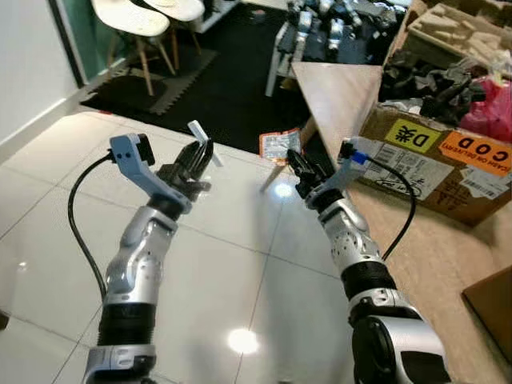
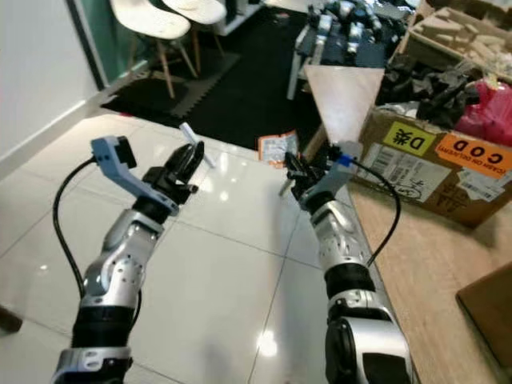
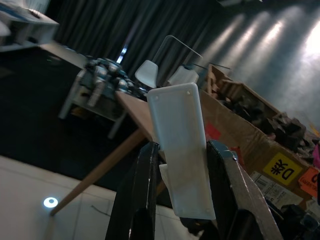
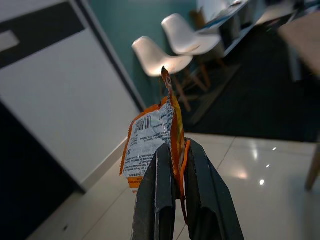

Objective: Picking trash to rubbish bin

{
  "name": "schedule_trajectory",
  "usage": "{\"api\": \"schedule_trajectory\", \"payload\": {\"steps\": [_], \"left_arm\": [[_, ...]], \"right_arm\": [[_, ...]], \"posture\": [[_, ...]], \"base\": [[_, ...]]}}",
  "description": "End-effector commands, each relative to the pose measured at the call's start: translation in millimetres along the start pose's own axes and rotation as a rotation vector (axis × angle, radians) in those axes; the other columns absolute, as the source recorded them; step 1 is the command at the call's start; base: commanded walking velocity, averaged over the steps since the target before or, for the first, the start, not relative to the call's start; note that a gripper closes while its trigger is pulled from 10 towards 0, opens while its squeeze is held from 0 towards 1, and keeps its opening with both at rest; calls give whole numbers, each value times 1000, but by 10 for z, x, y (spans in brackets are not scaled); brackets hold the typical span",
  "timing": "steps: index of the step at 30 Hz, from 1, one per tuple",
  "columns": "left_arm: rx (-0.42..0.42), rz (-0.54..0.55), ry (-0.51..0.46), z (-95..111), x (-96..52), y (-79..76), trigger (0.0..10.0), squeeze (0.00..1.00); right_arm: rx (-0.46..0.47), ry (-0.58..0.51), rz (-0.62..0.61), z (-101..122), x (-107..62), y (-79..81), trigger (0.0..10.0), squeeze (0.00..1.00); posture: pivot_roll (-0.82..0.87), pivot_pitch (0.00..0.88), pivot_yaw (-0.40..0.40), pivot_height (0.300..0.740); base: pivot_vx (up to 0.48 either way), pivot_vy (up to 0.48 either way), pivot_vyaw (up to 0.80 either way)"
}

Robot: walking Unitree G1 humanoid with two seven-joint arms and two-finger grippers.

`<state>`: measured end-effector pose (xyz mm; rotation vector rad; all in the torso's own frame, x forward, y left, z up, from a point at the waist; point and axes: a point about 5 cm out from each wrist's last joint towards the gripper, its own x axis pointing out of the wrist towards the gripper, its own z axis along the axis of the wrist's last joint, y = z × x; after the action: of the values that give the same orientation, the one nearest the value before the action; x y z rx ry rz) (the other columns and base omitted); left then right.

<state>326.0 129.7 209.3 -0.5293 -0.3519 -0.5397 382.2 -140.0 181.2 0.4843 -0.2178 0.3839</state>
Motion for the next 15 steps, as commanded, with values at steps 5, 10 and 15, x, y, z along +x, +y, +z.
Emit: {"api": "schedule_trajectory", "payload": {"steps": [5, 10, 15], "left_arm": [[-40, -72, -21, 31, 27, -89, 10000, 0], [-63, -149, -29, 56, 36, -171, 10000, 0], [-83, -220, -33, 62, 44, -246, 10000, 0]], "right_arm": [[31, -132, 17, 352, 7, -28, 10000, 0], [31, -214, 46, 612, 42, 19, 10000, 0], [-28, -324, 108, 1004, 85, 176, 10000, 0]], "posture": [[71, 97, -49, 740], [56, 100, -39, 740], [46, 97, -39, 740]], "base": [[0, 0, -800], [0, 0, -800], [0, 0, -800]]}}
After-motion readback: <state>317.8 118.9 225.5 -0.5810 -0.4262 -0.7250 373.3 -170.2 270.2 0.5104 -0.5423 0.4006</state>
